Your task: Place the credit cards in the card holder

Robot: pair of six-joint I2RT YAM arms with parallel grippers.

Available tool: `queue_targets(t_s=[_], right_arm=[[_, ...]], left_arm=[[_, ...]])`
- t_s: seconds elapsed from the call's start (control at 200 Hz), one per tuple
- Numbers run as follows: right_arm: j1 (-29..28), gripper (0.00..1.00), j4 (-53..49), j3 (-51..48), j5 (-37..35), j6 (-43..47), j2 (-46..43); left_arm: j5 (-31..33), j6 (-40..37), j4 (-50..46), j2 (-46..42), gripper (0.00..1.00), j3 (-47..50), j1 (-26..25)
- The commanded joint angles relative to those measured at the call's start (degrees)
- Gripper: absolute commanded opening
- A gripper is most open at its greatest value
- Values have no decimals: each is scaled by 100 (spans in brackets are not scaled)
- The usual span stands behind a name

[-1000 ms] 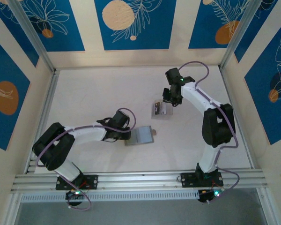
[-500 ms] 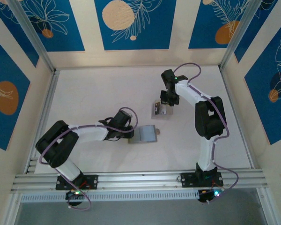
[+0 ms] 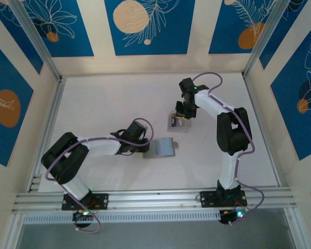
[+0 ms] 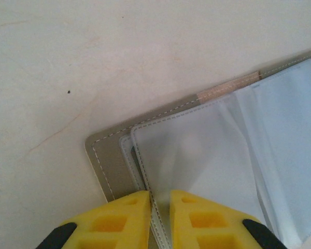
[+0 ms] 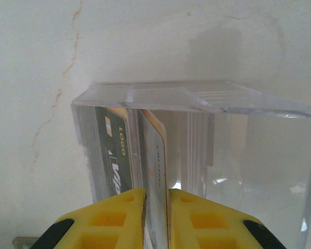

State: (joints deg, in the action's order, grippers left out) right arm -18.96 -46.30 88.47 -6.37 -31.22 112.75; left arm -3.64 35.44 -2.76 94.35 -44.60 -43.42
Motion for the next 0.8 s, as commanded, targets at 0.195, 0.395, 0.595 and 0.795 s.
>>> queue_targets(t_s=[0.195,0.395,0.595,0.795], right_arm=[[112,22,-219,-175,356,79,-364],[-1,22,-342,-412,374,81,-532],[-120,22,-448,-557,281,28,-673],[-176,21,-513,-584,271,-15,-605]], left_arm=[[-20,-67,-677,409,16,227,-86],[-32,-59,-649,444,16,232,-81],[-40,-65,-629,462,16,238,-83],[-55,-59,-586,493,16,257,-81]])
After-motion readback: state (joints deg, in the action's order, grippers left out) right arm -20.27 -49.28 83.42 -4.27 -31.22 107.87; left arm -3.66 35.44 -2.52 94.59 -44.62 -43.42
